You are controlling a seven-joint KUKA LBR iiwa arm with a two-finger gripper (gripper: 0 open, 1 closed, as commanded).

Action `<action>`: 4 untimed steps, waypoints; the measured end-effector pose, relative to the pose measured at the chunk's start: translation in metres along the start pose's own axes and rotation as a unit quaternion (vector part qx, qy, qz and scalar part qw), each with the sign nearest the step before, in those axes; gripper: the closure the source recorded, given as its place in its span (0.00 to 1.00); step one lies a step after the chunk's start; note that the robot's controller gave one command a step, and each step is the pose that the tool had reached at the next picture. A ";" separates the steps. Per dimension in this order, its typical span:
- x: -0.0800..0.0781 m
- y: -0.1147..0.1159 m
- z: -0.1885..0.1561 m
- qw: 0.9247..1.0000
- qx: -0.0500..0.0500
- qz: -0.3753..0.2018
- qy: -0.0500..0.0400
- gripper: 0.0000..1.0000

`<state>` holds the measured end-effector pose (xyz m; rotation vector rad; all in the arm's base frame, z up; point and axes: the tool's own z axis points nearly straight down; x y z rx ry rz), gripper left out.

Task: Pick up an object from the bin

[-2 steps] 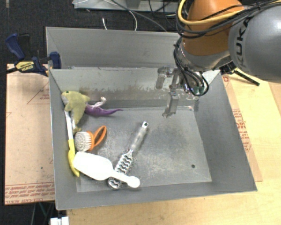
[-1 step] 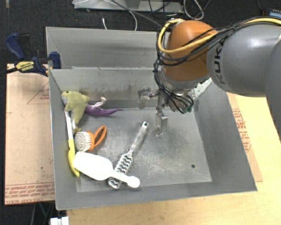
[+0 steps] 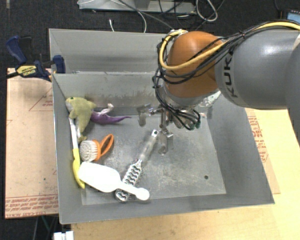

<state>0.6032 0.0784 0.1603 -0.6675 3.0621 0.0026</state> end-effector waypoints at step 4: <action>-0.015 -0.005 0.089 0.932 0.000 -0.362 -0.002 1.00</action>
Offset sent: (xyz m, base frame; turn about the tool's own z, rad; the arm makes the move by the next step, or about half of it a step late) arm 0.0109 -0.0019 -0.0903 -0.5890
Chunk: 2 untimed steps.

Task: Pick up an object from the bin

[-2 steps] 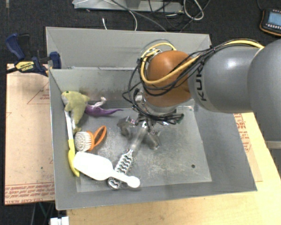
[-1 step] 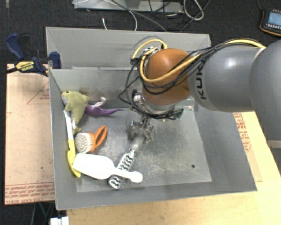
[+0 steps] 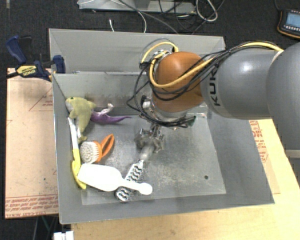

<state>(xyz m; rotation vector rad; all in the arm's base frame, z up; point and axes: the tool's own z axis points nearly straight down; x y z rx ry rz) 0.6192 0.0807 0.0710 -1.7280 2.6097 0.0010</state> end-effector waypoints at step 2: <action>-0.001 0.001 -0.018 1.000 0.000 0.001 -0.001 1.00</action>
Offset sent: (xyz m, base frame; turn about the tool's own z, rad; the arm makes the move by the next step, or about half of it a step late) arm -0.0009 -0.0001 0.0146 0.0005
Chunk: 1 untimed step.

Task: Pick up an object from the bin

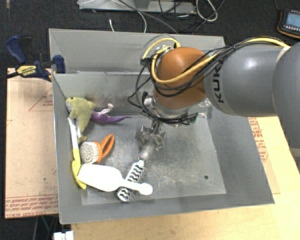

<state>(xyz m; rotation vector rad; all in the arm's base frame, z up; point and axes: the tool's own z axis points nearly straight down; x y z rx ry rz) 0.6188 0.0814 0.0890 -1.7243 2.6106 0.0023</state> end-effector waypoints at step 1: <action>0.000 0.000 -0.007 1.000 -0.001 0.001 0.000 1.00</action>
Offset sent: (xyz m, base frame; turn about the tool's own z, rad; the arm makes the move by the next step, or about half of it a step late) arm -0.0001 0.0002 0.0584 0.0014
